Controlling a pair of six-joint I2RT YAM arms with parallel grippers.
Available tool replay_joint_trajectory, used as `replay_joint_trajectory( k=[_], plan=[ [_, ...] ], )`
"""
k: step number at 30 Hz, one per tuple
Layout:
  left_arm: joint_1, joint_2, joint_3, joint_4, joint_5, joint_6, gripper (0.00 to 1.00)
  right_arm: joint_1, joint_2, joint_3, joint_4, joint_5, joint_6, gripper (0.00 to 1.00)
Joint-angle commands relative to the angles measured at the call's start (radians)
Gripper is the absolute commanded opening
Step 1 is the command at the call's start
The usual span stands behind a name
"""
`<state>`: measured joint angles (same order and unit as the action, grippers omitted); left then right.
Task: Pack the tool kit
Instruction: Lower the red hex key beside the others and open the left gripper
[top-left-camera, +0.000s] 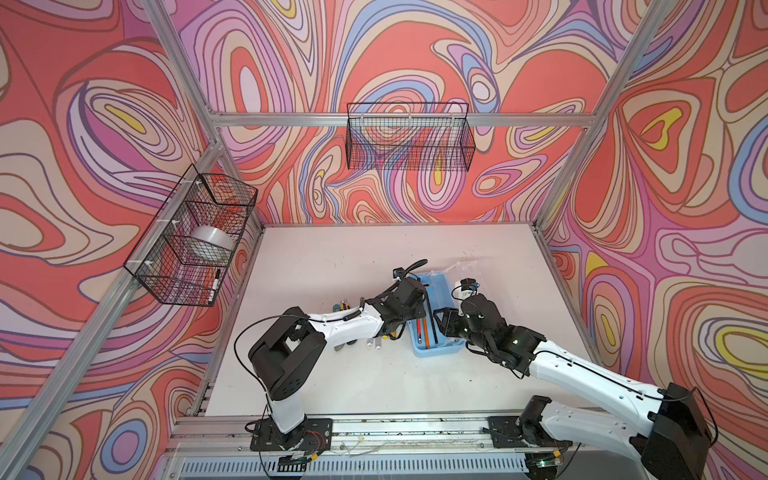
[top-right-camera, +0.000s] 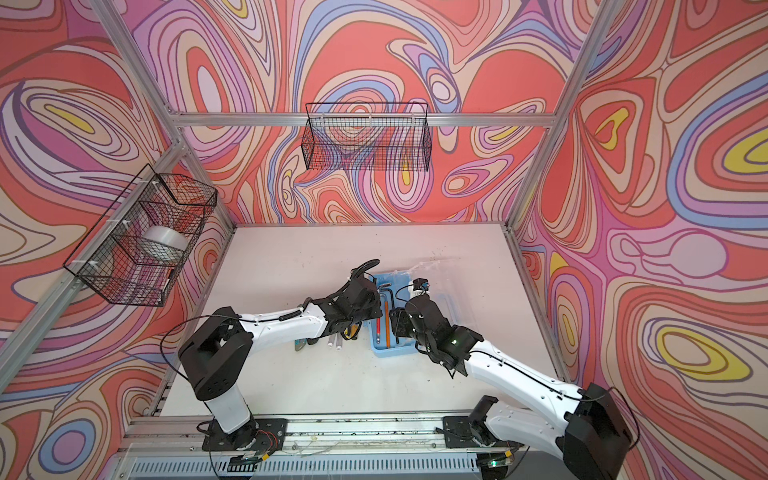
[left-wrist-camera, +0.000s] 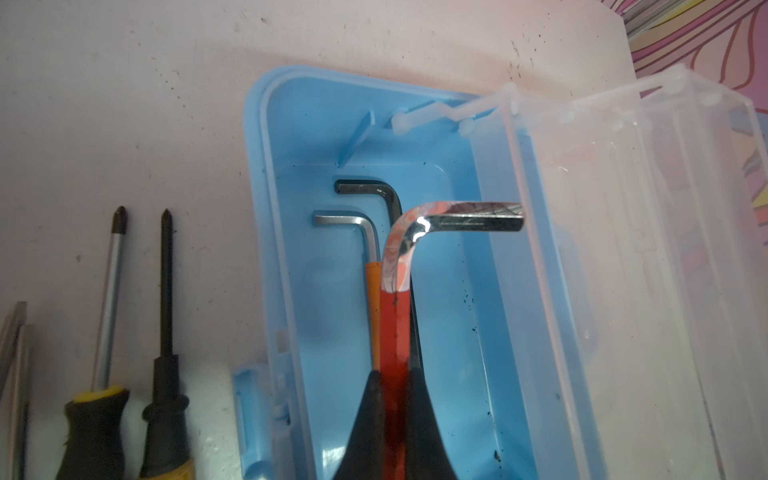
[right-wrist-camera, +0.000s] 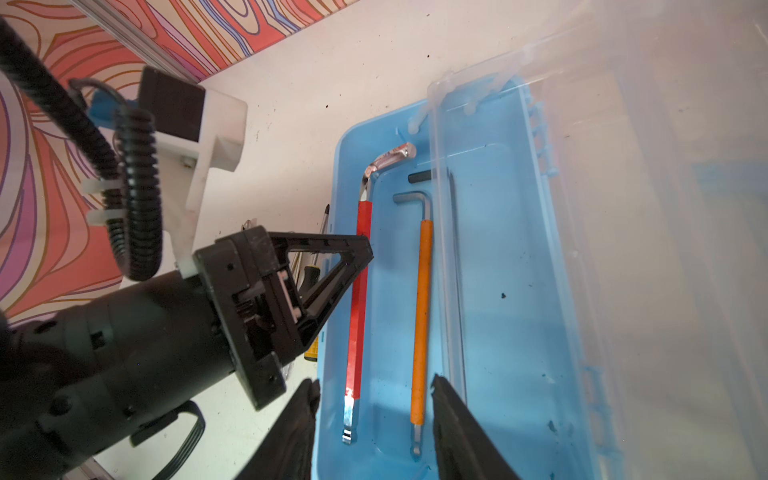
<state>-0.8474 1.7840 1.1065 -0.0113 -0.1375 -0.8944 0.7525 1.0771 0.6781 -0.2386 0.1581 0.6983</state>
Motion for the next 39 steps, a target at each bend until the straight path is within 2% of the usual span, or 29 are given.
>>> replay_joint_trajectory(
  k=[1,9,24,39],
  plan=[
    [0.0,0.016,0.039,-0.003,-0.011,-0.022,0.09,0.002,0.004,-0.015,0.004,0.021,0.0,0.48],
    [0.001,0.038,0.062,-0.02,-0.014,-0.025,0.13,0.001,0.007,-0.02,0.002,0.031,-0.008,0.5],
    [0.001,0.063,0.108,-0.068,-0.035,0.003,0.13,-0.007,0.004,-0.026,-0.001,0.029,-0.02,0.51],
    [0.016,0.076,0.128,-0.088,-0.026,0.02,0.18,-0.013,0.017,-0.025,0.0,0.017,-0.019,0.52]
  ],
)
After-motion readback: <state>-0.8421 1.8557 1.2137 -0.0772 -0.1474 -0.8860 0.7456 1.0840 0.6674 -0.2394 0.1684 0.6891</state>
